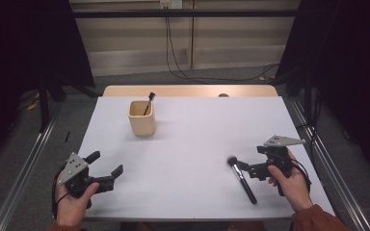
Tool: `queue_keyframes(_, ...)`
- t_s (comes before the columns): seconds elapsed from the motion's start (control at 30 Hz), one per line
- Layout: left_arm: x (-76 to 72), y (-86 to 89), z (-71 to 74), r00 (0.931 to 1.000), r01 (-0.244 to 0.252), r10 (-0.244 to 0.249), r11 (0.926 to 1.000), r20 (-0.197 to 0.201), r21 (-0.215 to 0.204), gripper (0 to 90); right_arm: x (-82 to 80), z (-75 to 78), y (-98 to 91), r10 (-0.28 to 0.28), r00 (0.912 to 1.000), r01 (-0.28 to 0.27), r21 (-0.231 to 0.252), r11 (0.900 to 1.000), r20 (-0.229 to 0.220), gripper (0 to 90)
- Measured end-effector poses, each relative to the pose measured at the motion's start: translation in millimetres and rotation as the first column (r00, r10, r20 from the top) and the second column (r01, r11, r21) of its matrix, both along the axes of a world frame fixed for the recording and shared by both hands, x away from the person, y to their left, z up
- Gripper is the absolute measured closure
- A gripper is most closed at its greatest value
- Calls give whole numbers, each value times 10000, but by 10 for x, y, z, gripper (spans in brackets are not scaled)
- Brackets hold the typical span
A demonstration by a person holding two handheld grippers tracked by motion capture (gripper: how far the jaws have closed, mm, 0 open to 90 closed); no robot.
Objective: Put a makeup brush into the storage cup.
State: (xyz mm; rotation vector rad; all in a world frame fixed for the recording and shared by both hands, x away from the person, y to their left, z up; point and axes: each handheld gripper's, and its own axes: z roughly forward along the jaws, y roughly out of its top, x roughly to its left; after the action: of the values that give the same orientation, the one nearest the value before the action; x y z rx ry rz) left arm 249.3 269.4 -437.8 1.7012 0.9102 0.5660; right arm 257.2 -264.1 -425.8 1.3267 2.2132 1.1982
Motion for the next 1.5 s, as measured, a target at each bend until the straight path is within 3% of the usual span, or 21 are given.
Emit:
queue_keyframes(0.13, 2, 2, -1, 10000, -24, 24, 10000, -12, -16, 36, 47, 6, 32, 240, 9953, -307, -707, 9970, -935, 21)
queue_keyframes(0.3, -12, -17, -2, 10000, 43, -43, 10000, -1, 77, 36, 97, -2, 45, 431, 9771, -724, -1352, 9882, -2082, 27)
queue_keyframes(0.43, -10, -27, -4, 10000, 90, -91, 9998, 24, 197, 36, 110, -6, 59, 421, 9623, -953, -1882, 9775, -2686, 30)
queue_keyframes(0.6, -13, -37, -2, 9999, 55, -60, 9992, 112, 408, 36, 112, -20, 99, 651, 9266, -1610, -2343, 9587, -3703, 33)
queue_keyframes(0.67, -7, -38, -4, 9998, 144, -149, 9987, 96, 492, 36, 111, -35, 126, 719, 9064, -1954, -2623, 9450, -4162, 43)
queue_keyframes(0.87, -5, -33, -9, 10000, 44, -47, 9989, 61, 466, 36, 99, -56, 176, 700, 8792, -2501, -3316, 9097, -4712, 42)
queue_keyframes(0.93, -6, -38, -9, 9999, 80, -82, 9990, 58, 436, 36, 105, -66, 189, 711, 8659, -2662, -3358, 9035, -4951, 40)
queue_keyframes(1.03, -3, -37, -8, 9999, 86, -90, 9984, 73, 567, 36, 115, -96, 219, 605, 8546, -2824, -3639, 8876, -5158, 55)
queue_keyframes(1.07, -2, -35, -9, 10000, 29, -33, 9983, 65, 581, 36, 116, -107, 230, 610, 8448, -2942, -3663, 8828, -5316, 55)
queue_keyframes(1.17, 5, -21, -11, 10000, -68, 65, 9981, 51, 605, 36, 128, -144, 265, 456, 8341, -3029, -3873, 8708, -5498, 52)
queue_keyframes(1.23, 8, -22, -13, 10000, -79, 77, 9983, 46, 569, 36, 136, -161, 294, 442, 8298, -3062, -3877, 8694, -5563, 58)
queue_keyframes(1.33, 6, -27, -11, 10000, -51, 47, 9981, 65, 621, 36, 134, -166, 332, 499, 8164, -3077, -3603, 8806, -5753, 144)
queue_keyframes(1.4, 4, -28, -12, 10000, -36, 32, 9979, 71, 647, 36, 121, -174, 356, 491, 8132, -3168, -3704, 8732, -5798, 157)
queue_keyframes(1.5, 0, -22, -7, 9998, -123, 114, 9974, 132, 716, 38, 91, -206, 382, 522, 8018, -3368, -3781, 8623, -5953, 220)
